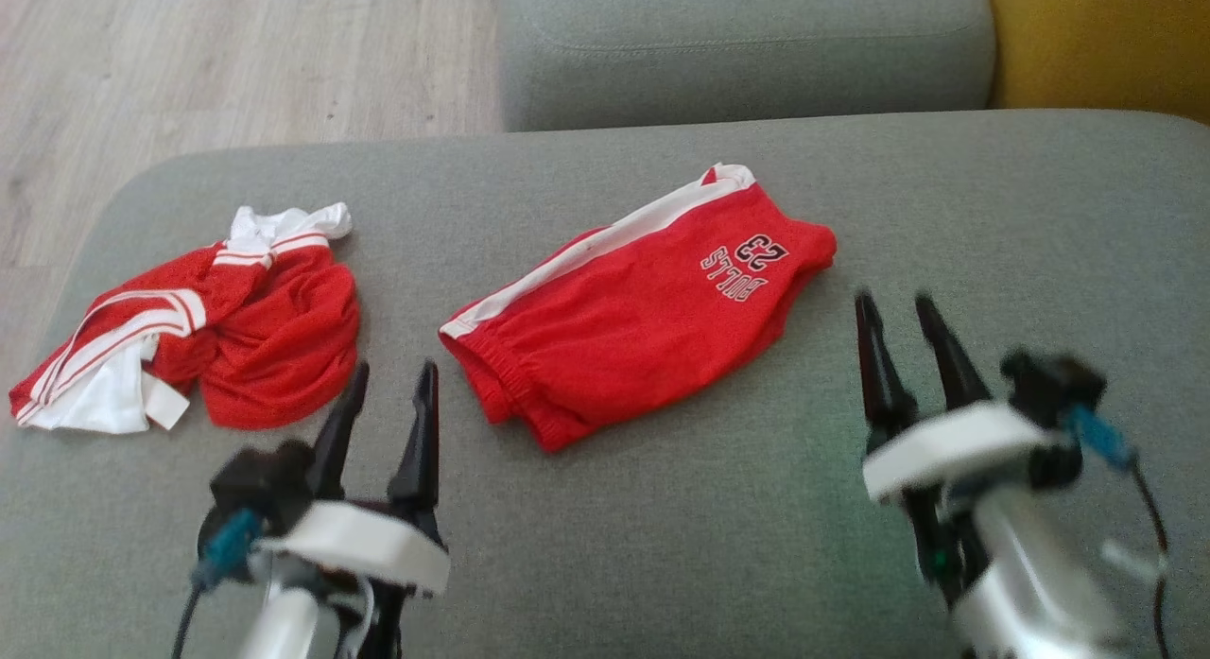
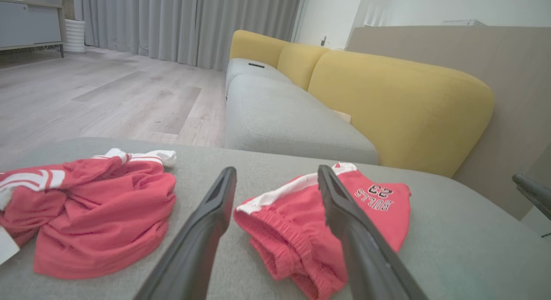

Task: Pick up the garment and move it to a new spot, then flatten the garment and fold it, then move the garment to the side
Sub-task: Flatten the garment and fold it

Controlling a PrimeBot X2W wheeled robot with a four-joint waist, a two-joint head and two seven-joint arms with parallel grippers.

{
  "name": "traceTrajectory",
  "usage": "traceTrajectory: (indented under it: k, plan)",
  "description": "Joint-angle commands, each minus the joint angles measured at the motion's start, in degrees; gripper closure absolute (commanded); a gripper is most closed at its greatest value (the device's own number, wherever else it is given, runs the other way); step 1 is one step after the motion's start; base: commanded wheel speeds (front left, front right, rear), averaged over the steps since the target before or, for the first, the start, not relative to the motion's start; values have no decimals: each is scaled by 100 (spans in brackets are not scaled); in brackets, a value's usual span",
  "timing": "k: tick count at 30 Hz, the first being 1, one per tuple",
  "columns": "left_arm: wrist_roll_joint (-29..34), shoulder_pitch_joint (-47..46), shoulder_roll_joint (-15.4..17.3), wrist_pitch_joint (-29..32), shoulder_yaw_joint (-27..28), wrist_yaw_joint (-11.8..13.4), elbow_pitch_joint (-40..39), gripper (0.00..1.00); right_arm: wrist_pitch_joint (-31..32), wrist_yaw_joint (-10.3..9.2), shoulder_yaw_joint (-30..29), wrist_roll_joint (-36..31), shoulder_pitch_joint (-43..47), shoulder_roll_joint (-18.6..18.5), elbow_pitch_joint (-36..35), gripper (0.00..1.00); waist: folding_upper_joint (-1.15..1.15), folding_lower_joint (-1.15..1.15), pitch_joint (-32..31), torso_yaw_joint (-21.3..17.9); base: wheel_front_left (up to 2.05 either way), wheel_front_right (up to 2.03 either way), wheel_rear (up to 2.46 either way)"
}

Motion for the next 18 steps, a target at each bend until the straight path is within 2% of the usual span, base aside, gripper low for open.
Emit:
traceTrajectory:
  k: [1, 6, 9, 18]
  plan:
    - [137, -119, -15, -70, 276, -49, -244, 0, -77, 25, -51, -128, 38, 101, -291, 0, 0, 1, -23, -26, 0, 0, 0]
    - [340, 263, -210, -70, 604, -204, -381, 0, -29, 25, -386, -415, 657, 225, -772, 0, 0, 1, -22, -80, 0, 0, 0]
    - [410, 352, -271, -70, 752, -294, -422, 0, 54, 25, -379, -324, 815, 233, -1013, 0, 0, 1, -2, -105, 0, 0, 0]
    - [583, 248, -319, -70, 825, -483, -381, 0, 274, 25, -512, -140, 751, 236, -1214, 0, 0, 1, 205, -12, 0, 0, 0]
